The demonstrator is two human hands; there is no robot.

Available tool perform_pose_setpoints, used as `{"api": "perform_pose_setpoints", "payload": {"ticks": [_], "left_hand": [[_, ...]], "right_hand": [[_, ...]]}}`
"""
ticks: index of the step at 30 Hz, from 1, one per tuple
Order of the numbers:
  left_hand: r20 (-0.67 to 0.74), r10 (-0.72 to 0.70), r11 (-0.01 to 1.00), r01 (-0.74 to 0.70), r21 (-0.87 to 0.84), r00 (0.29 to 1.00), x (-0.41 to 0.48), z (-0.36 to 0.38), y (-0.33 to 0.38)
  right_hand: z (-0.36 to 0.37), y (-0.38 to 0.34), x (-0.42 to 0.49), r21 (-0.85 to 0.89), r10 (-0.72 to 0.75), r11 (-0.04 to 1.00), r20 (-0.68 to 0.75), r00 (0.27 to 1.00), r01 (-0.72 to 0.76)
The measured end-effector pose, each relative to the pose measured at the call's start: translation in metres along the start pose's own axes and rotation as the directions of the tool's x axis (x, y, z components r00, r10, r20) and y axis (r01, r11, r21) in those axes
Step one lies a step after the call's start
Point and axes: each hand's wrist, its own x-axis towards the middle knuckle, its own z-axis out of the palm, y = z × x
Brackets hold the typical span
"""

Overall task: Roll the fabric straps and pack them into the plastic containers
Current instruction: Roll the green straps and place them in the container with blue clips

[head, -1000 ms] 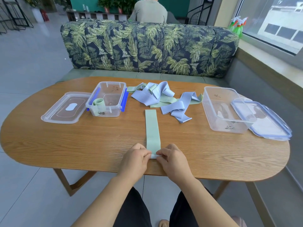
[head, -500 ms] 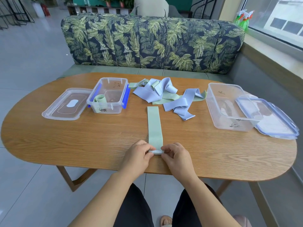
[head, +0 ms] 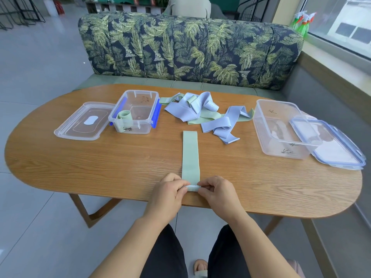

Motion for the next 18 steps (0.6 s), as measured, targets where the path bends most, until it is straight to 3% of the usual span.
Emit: {"api": "perform_pose_setpoints", "payload": {"ticks": [5,18], "left_hand": [[0.031,-0.028,1.000,0.028,-0.004,0.999,0.006,-0.002,0.001],[0.079,-0.104,0.995,0.102,0.023,0.991,0.013,-0.008,0.001]], "right_hand": [[0.002,-0.003,-0.004,0.150,0.074,0.986,-0.043,0.996,-0.067],[0.000,-0.011,0.012,0.053,0.239,0.970,0.006,0.971,-0.239]]}}
